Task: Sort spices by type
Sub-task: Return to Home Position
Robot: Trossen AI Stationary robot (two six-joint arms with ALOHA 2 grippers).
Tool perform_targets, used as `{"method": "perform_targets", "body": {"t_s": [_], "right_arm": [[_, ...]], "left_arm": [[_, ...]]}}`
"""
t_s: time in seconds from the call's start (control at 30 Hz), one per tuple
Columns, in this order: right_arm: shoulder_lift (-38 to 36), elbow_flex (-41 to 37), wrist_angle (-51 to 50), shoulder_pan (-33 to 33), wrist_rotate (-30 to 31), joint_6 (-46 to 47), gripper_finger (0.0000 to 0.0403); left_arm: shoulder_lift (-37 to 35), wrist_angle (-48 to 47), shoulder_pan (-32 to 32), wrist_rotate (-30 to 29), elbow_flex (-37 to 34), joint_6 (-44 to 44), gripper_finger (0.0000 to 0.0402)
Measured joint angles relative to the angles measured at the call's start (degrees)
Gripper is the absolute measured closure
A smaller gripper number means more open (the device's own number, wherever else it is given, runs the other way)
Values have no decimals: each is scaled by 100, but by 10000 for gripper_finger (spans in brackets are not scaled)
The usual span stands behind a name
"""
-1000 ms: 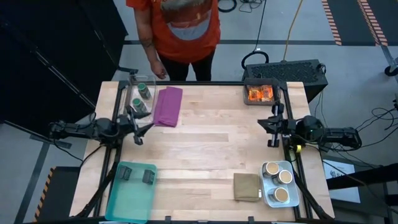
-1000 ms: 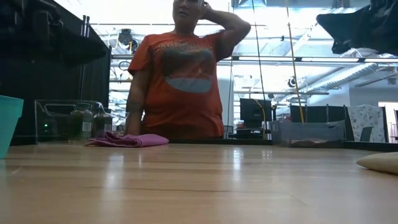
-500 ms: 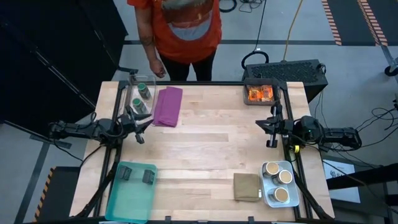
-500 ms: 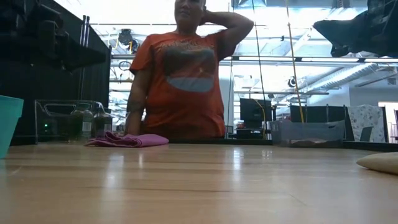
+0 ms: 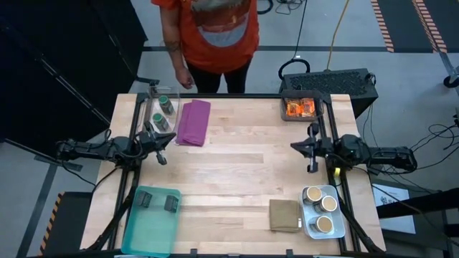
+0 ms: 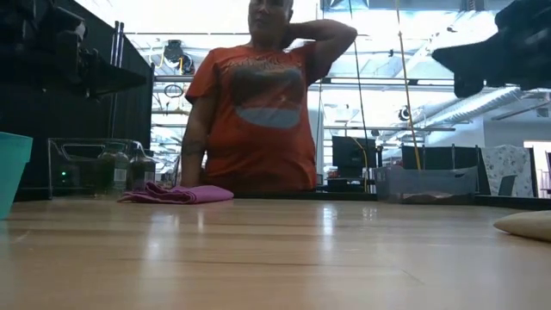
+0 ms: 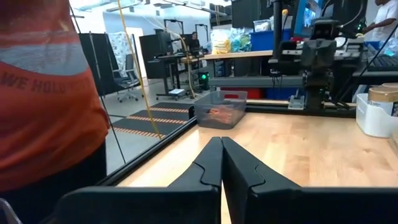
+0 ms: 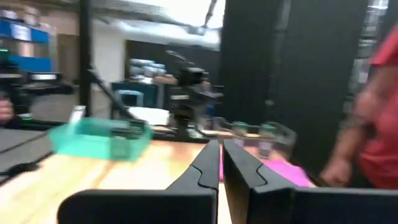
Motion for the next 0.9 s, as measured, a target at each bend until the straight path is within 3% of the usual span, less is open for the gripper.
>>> {"method": "perform_targets", "body": {"t_s": [0.07,0.77,0.9], "right_arm": [[-2,2,-17,4,-243,21,403],[-2,2,-239,2,-187,-205,403],[13,0,-218,2,-198,328,403]], "left_arm": [[0,0,0,-3,-2,73,396],[0,-2,0,-12,-7,84,396],[0,-2,0,-12,-7,81,396]]}}
